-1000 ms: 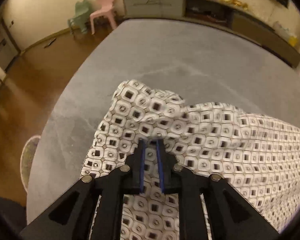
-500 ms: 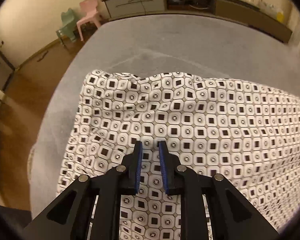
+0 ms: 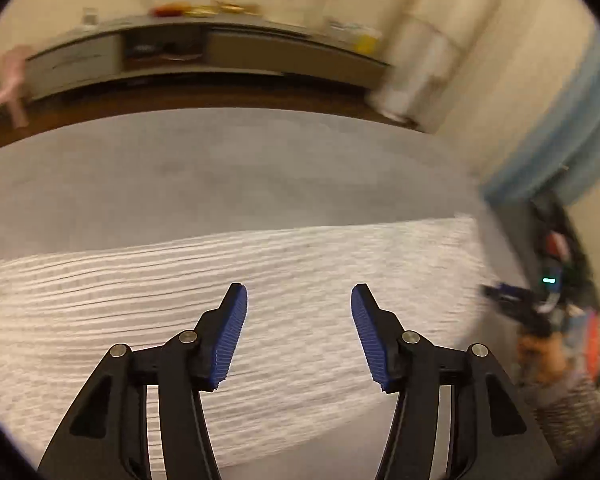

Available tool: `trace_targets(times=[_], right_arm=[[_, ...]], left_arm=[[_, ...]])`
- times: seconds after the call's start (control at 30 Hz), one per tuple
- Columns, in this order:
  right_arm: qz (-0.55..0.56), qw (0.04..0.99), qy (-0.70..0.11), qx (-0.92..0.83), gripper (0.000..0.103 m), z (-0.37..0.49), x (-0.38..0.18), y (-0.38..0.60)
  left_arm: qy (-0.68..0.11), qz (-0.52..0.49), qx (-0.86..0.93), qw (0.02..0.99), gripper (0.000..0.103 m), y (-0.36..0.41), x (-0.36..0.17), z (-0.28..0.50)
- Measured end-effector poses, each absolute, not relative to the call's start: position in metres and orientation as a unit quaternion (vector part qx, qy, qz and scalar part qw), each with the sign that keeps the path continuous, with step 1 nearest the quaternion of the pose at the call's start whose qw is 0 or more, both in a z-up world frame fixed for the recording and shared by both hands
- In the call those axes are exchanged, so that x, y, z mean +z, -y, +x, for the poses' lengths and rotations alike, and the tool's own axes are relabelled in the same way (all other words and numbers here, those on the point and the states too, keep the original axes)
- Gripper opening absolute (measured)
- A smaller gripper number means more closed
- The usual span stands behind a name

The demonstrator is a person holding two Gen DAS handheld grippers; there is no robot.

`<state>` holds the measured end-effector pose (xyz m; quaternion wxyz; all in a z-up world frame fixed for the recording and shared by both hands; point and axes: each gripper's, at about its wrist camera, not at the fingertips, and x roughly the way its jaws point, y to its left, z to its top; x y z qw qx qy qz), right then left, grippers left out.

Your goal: Fold clothes

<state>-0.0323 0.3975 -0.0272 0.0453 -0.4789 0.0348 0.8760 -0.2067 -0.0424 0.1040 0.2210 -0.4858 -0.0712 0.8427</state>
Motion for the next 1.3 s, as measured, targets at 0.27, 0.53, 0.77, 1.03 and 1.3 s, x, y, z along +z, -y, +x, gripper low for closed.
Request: trace_targets(times=[0.27, 0.53, 0.77, 1.03, 1.3], right_arm=[[-0.413, 0.054, 0.155, 0.896, 0.013, -0.018, -0.01, -0.348], [-0.355, 0.045, 0.301, 0.884, 0.013, -0.025, -0.029, -0.285], [-0.334, 0.014, 0.33, 0.883, 0.013, -0.02, -0.03, -0.276], [-0.327, -0.209, 0.043, 0.92, 0.039, -0.006, 0.036, -0.31], [-0.425, -0.229, -0.036, 0.875, 0.022, -0.041, 0.012, -0.284]], left_arm=[[-0.004, -0.524, 0.77, 0.363, 0.059, -0.189, 0.106, -0.273], [-0.163, -0.569, 0.709, 0.384, 0.06, -0.328, 0.045, -0.282], [-0.187, -0.55, 0.735, 0.35, 0.005, -0.324, 0.033, -0.275], [0.095, -0.519, 0.803, 0.277, 0.004, -0.098, 0.05, -0.275], [0.16, -0.511, 0.824, 0.186, 0.016, -0.012, 0.019, -0.273]])
